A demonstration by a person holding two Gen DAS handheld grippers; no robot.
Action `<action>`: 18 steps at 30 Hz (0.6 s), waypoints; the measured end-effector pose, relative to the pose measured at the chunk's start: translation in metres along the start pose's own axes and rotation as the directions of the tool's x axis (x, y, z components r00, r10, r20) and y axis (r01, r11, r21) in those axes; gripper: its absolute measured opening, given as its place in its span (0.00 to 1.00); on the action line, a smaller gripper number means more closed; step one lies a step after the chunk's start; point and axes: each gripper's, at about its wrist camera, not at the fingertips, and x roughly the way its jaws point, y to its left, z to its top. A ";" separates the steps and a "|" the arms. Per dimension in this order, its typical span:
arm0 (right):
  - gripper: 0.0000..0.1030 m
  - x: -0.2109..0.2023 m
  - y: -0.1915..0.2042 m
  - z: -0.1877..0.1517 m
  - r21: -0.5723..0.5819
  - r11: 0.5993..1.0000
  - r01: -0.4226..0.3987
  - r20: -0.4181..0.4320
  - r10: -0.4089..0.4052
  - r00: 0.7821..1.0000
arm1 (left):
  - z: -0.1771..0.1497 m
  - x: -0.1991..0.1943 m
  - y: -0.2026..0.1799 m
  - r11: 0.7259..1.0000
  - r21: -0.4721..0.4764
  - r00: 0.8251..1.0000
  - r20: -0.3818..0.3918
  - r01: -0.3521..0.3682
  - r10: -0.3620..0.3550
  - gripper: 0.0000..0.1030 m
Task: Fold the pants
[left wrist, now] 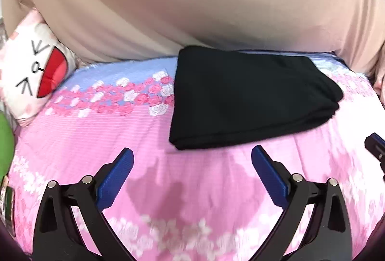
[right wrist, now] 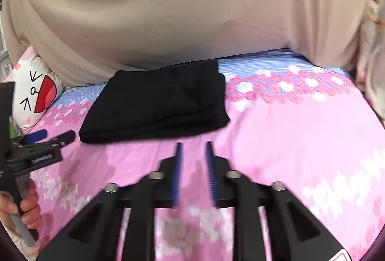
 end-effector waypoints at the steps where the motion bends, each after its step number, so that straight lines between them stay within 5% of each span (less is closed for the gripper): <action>1: 0.31 -0.007 0.001 -0.007 0.006 1.000 0.009 0.014 -0.009 1.000 | -0.008 -0.010 0.000 1.000 0.000 1.000 0.015 0.006 -0.006 0.94; 6: 0.34 -0.033 -0.003 -0.045 0.036 0.997 0.070 0.068 -0.073 0.995 | -0.038 -0.021 0.003 0.998 -0.022 0.999 0.019 0.052 -0.051 0.94; 10: 0.34 -0.028 -0.001 -0.064 0.035 0.996 0.087 0.010 -0.087 0.996 | -0.061 -0.014 0.002 0.995 -0.051 0.997 0.024 0.080 -0.079 0.94; 18: 0.36 -0.013 0.006 -0.064 -0.001 0.991 0.134 -0.063 -0.134 0.989 | -0.071 -0.002 -0.003 0.998 -0.059 0.999 0.034 0.017 -0.015 0.94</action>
